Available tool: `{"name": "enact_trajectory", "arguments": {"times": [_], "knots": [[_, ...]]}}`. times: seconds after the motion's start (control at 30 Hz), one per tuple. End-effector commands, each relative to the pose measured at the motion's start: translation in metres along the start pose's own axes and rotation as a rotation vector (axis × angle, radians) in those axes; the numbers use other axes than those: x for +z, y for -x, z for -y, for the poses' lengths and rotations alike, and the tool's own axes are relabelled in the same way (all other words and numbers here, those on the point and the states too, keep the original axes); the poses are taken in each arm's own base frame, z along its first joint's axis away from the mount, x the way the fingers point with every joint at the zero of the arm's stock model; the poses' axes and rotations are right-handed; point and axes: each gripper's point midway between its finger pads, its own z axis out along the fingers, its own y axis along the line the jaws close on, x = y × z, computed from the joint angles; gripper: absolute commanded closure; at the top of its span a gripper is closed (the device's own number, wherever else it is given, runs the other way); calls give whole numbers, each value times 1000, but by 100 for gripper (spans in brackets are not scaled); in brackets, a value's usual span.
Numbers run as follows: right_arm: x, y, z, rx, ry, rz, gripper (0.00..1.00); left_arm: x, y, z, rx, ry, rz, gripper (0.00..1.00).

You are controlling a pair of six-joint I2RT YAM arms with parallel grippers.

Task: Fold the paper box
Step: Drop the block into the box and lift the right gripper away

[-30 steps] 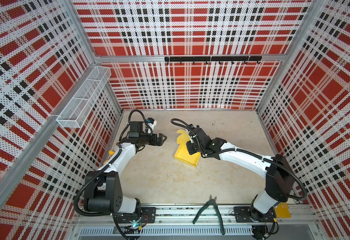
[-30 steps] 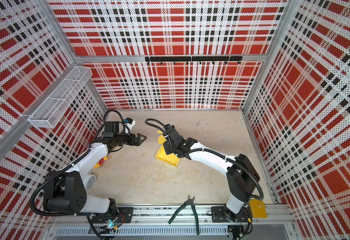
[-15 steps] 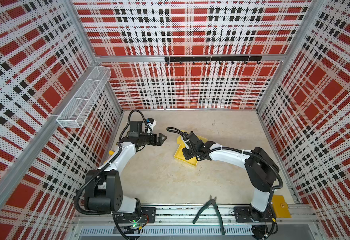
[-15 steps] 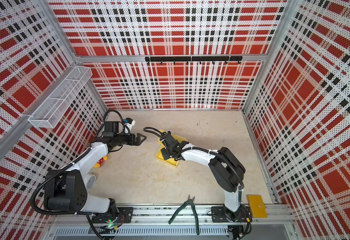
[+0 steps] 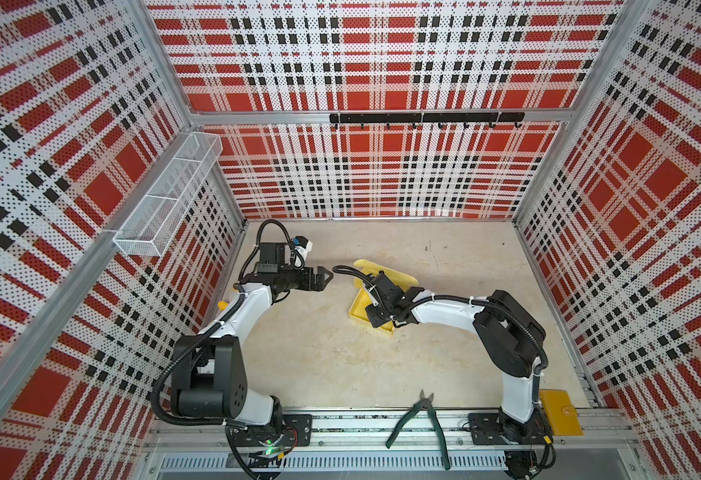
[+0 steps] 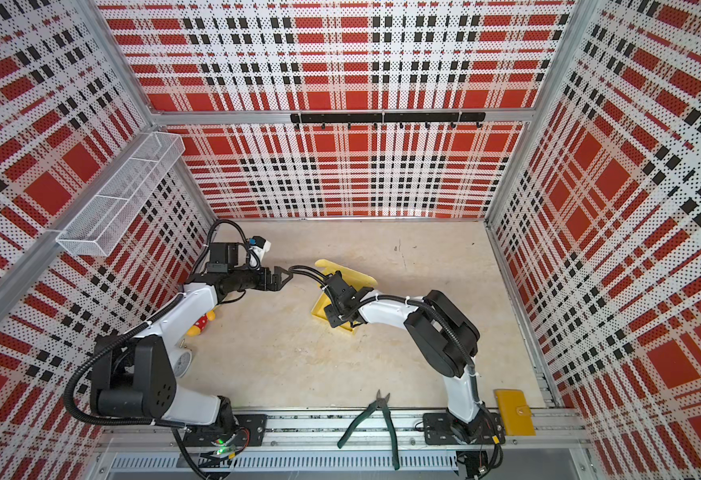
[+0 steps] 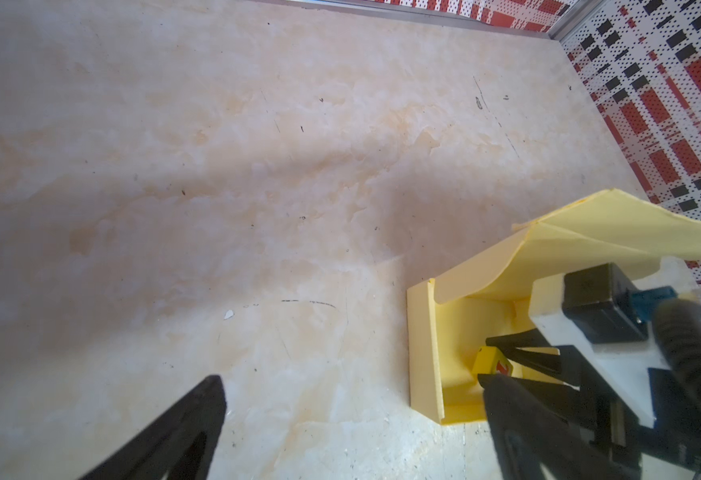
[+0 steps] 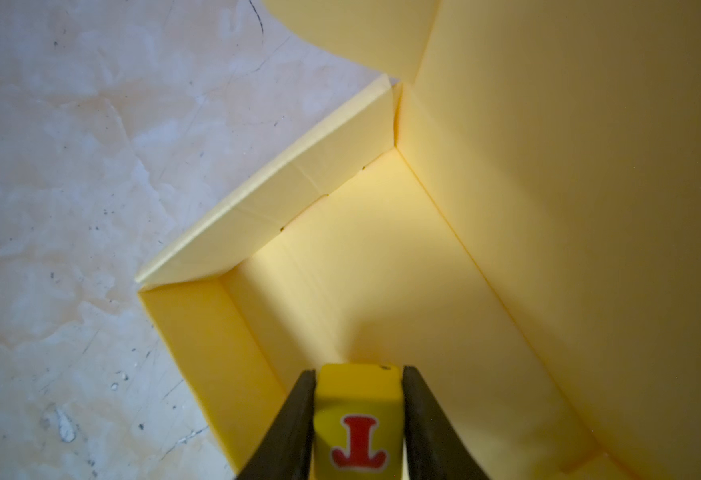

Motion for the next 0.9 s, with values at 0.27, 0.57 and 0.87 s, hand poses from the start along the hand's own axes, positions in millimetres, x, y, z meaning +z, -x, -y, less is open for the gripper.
{"name": "enact_trajectory", "arguments": {"times": [0.27, 0.57, 0.87], "knots": [[-18, 20, -4, -27, 8, 72, 45, -5, 10, -4, 1, 10, 27, 1], [-96, 53, -5, -85, 27, 232, 37, -7, 15, 5, 13, -5, 33, 1], [-197, 88, 30, -101, 62, 453, 22, -7, 23, 43, 134, -109, 26, 0]]}}
